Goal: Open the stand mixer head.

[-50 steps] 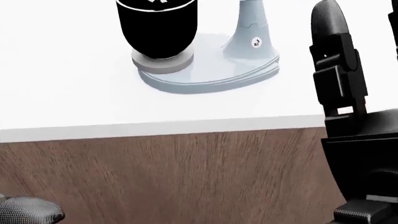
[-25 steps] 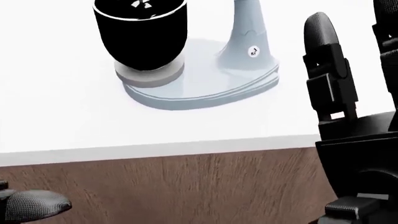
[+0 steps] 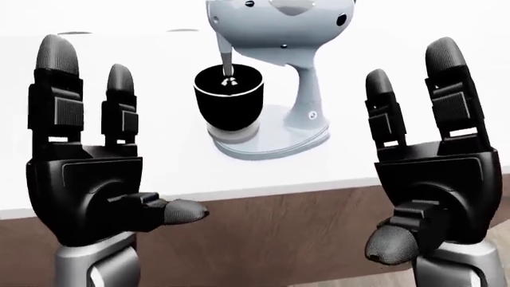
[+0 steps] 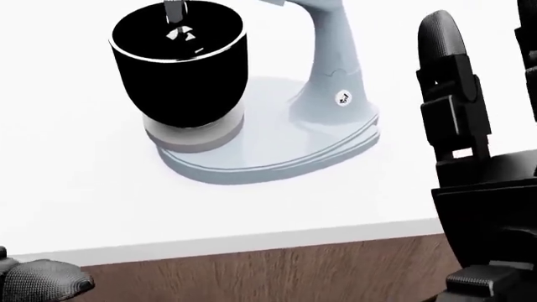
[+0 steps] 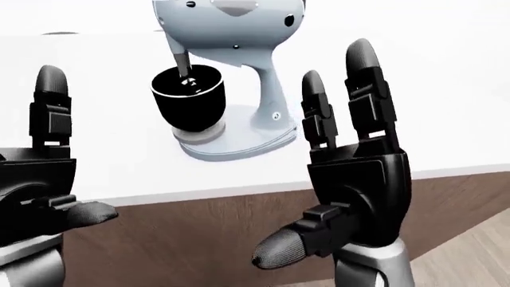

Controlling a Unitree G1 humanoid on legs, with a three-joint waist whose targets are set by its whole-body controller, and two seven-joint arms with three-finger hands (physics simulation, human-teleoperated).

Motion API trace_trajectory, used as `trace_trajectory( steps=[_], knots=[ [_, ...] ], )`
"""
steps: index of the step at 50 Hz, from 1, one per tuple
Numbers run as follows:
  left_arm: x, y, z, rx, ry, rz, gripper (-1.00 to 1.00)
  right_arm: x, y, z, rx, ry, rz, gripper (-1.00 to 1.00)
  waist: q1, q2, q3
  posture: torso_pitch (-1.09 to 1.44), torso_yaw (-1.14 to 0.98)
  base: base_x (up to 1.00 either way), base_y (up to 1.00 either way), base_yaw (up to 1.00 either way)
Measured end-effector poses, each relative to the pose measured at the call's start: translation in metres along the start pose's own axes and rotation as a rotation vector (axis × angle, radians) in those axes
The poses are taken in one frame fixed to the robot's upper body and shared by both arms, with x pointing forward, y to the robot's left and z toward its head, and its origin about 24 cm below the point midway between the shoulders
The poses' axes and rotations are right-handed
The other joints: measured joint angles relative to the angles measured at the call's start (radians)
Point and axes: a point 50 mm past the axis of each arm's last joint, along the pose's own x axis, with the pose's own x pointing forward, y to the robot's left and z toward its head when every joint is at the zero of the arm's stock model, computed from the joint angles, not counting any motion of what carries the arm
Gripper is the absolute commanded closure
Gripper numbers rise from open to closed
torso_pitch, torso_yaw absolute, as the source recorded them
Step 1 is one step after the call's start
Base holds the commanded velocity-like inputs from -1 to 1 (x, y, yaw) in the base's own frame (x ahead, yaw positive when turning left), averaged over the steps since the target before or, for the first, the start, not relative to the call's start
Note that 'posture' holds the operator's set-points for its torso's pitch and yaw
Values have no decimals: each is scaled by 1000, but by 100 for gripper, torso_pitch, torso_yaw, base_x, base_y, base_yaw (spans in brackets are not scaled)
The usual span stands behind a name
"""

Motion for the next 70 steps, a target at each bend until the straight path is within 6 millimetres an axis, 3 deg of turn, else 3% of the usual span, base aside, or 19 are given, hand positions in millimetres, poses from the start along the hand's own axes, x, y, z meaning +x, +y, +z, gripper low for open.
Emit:
trace_trajectory(
  steps=[7, 8, 10, 11, 12, 14, 19, 21, 22, 24, 27, 30, 32, 34, 41, 61, 70],
  knots=[
    [1, 2, -3, 8, 20, 13, -95, 1, 0, -2, -7, 13, -3, -100, -8, 6, -19, 0, 0, 3, 0, 0],
    [1, 2, -3, 7, 21, 13, -95, 1, -1, -2, -5, 11, -1, -100, -11, 10, -13, 0, 0, 86, 0, 0],
    [0, 2, -3, 6, 18, 11, -95, 0, 0, -1, -9, 3, 7, -100, -18, 30, 28, 0, 0, 82, 0, 0],
    [0, 1, -1, 6, 9, 6, -95, -1, 1, 1, -11, -5, 11, -100, -20, 38, 35, 0, 0, 27, 0, 0],
    [0, 0, 1, 6, 1, 2, -95, -1, 1, 2, -13, -10, 13, -100, -20, 43, 27, 0, 0, 0, 0, 0],
    [1, -1, 4, 10, -23, -4, -95, 0, 4, 4, -13, -25, 25, -100, -26, 56, -15, 0, 0, 0, 0, 0],
    [0, 4, -2, 13, 15, 19, -95, 0, 0, -4, -8, 22, 2, -100, -23, 19, -14, 0, 0, 11, 0, 0],
    [0, 6, -8, 15, 48, 35, -95, 0, -2, -8, -1, 45, -4, -100, -9, 8, 27, 0, 0, 100, 0, 0],
    [-1, 7, -7, 18, 50, 40, -95, 0, -1, -7, 0, 42, 3, -100, -5, 13, 38, 0, 0, 100, 0, 0],
    [-1, 5, -4, 20, 32, 33, -95, -1, 2, -2, 0, 16, 18, -100, 0, 23, 26, 0, 0, 74, 0, 0],
    [1, -1, 6, 14, -30, -2, -95, 0, 5, 5, -5, -30, 36, -100, 1, 31, -12, 0, 0, 0, 0, 0],
    [1, -1, 5, 5, -32, -6, -95, 1, 3, 2, -6, -18, 22, -100, 3, -6, -6, 0, 0, 0, 0, 0],
    [-1, 2, -6, -3, 28, 14, -95, 0, -2, -4, -9, 22, -12, -100, 2, 6, 1, 0, 0, 0, 0, 0],
    [-1, 4, -11, 0, 63, 26, -95, 0, -4, -8, -15, 47, -28, -100, 0, 3, 1, 0, 0, 0, 0, 0],
    [0, 1, -1, 5, 6, 4, -95, 1, 1, -1, -13, 5, 4, -100, -6, 7, -29, 0, 0, 0, 0, 0],
    [0, 2, -1, 19, 3, 14, -95, 0, 1, -4, -14, 23, 6, -100, 0, -3, -17, 0, 0, 0, 0, 0],
    [0, 1, -3, 34, 18, 7, -95, 0, 0, -5, -13, 29, 5, -100, 0, -3, -28, -4, 0, 0, 0, 0]
  ],
)
